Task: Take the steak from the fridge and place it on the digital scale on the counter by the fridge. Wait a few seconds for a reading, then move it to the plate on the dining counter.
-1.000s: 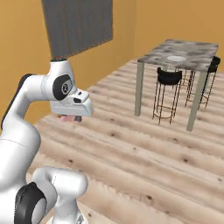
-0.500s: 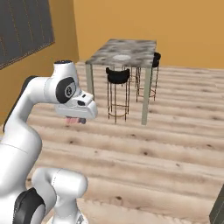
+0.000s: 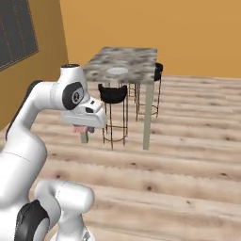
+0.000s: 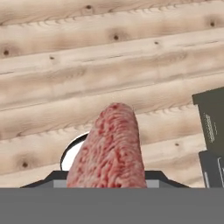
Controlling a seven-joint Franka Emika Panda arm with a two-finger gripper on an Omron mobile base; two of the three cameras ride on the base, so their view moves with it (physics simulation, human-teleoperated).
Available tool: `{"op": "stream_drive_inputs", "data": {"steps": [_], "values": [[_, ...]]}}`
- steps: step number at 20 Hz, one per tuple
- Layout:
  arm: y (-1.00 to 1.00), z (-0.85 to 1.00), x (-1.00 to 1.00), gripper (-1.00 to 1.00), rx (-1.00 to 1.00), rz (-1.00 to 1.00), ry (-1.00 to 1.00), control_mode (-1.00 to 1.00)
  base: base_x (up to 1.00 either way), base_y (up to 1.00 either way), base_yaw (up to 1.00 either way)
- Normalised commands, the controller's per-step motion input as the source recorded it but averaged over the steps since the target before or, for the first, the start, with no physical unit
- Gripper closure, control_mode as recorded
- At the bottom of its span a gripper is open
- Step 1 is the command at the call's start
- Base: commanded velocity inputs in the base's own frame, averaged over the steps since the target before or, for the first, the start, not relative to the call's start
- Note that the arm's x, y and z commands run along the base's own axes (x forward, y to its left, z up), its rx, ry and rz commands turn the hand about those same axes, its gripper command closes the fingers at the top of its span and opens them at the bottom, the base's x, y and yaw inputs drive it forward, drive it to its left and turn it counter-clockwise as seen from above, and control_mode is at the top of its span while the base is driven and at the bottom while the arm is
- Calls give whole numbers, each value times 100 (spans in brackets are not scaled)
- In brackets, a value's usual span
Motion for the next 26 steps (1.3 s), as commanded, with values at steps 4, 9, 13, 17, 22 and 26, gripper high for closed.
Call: {"op": "stream_drive_inputs", "data": {"steps": [4, 9, 13, 17, 22, 26], "values": [[0, 0, 0, 100, 0, 0, 0, 100, 100, 34, -10], [0, 0, 0, 100, 0, 0, 0, 100, 100, 47, -7], [0, 0, 0, 100, 0, 0, 0, 100, 100, 61, -6], [0, 0, 0, 100, 0, 0, 0, 100, 100, 60, -6], [0, 0, 0, 100, 0, 0, 0, 100, 100, 51, -6], [0, 0, 0, 100, 0, 0, 0, 100, 100, 30, -4]]}}
